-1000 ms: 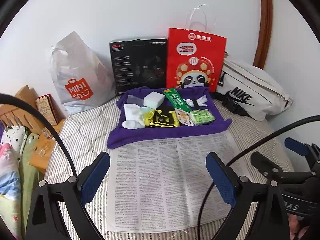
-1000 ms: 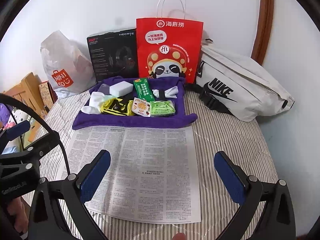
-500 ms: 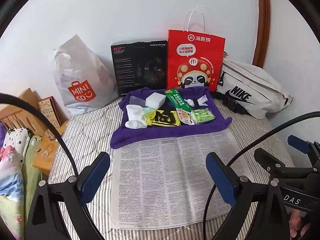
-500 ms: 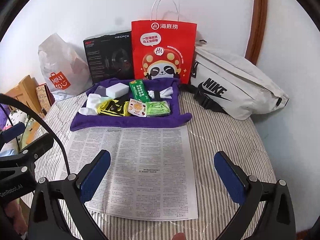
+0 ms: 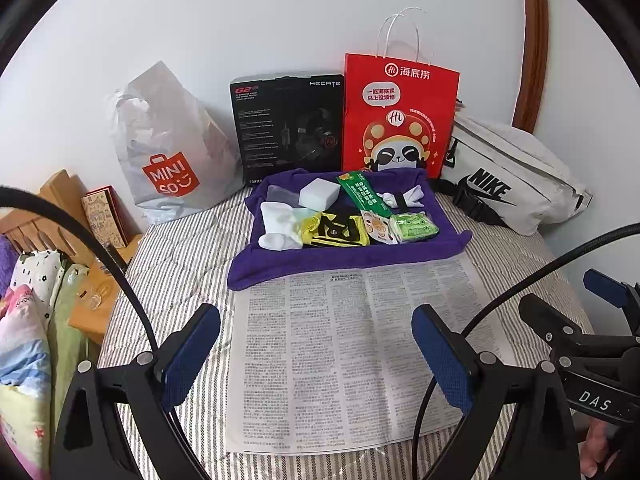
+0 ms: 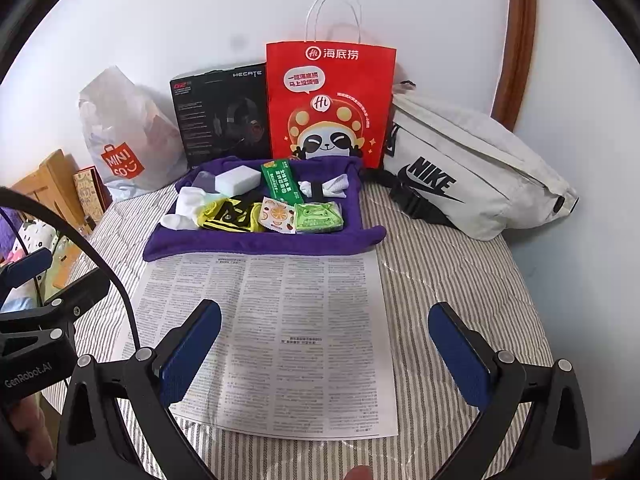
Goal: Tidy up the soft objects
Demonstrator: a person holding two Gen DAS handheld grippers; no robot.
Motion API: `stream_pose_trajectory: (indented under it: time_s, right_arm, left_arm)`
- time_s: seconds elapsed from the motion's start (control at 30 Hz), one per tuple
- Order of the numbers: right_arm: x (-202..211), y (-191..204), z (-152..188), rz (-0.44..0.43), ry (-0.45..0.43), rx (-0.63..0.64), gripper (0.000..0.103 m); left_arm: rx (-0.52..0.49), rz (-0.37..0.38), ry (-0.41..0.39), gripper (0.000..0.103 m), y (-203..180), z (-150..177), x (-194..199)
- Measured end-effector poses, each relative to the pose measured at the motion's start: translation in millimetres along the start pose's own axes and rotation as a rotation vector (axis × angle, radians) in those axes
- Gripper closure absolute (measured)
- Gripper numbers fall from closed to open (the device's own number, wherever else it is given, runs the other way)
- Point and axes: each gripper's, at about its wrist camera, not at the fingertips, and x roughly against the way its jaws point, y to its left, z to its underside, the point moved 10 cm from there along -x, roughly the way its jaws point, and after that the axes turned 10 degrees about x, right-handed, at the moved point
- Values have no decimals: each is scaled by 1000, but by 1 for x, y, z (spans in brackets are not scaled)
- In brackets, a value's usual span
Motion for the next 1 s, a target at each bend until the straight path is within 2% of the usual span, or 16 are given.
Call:
stream_pose_trajectory:
  time_s: [1.0]
  right_arm:
    - [-1,2,-1,3,-1,5,1]
  left_arm:
    - [-8,-8,5,6,-1,3,-1]
